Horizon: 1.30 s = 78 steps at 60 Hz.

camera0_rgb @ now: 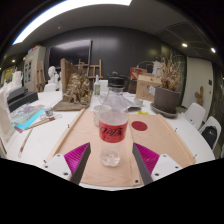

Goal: Pour water

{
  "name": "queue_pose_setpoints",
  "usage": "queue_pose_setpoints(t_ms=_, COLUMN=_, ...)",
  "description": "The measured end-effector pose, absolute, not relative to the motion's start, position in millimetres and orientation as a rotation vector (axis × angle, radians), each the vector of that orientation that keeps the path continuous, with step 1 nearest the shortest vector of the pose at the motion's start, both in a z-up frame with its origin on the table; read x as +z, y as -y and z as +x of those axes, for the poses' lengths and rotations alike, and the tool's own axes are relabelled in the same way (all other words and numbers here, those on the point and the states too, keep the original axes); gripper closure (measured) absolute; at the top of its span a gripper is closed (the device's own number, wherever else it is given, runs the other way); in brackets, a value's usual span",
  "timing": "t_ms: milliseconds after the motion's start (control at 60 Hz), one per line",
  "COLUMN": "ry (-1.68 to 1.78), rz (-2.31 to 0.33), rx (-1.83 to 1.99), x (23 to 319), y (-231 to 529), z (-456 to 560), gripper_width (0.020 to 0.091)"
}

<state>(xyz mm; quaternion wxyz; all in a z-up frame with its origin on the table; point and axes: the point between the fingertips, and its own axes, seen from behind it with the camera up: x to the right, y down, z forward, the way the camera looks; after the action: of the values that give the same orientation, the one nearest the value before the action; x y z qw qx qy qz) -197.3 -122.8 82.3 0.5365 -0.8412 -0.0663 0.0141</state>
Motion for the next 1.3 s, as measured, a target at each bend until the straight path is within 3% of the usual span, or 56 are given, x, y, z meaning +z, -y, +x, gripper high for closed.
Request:
queue_pose_setpoints(t_ms=100, ry=0.099, rz=-1.971, rx=0.012, x=75, y=91, z=-197, gripper_width=0.0259)
queue_pose_setpoints(t_ms=150, ry=0.083, rz=-1.960, rx=0.013, x=72, y=79, z=-199, gripper_width=0.0304)
queue_pose_setpoints(t_ms=217, ry=0.069, rz=-1.945, rx=0.018, x=67, y=67, z=-200, gripper_width=0.0449)
queue_pose_setpoints(t_ms=283, ry=0.075, rz=-1.932, rx=0.013, x=63, y=61, z=-202, gripper_width=0.0643)
queue_pose_setpoints(t_ms=317, ry=0.081, rz=-1.922, rx=0.013, x=64, y=60, z=-204, gripper_width=0.0644)
queue_pose_setpoints(t_ms=500, ry=0.107, rz=-1.904, rx=-0.024, x=65, y=58, z=-204, gripper_width=0.0857)
queue_pose_setpoints(t_ms=700, ry=0.122, rz=-1.900, rx=-0.069, x=90, y=55, z=-192, gripper_width=0.0860)
queue_pose_setpoints(t_ms=950, ry=0.225, rz=-1.818, rx=-0.390, x=174, y=4, z=-111, gripper_width=0.0860)
queue_pose_setpoints(t_ms=1100, ry=0.441, rz=-1.720, rx=-0.720, x=217, y=-45, z=-73, gripper_width=0.0860)
queue_pose_setpoints(t_ms=1300, ry=0.874, rz=-1.464, rx=-1.191, x=249, y=-105, z=-73, gripper_width=0.0862)
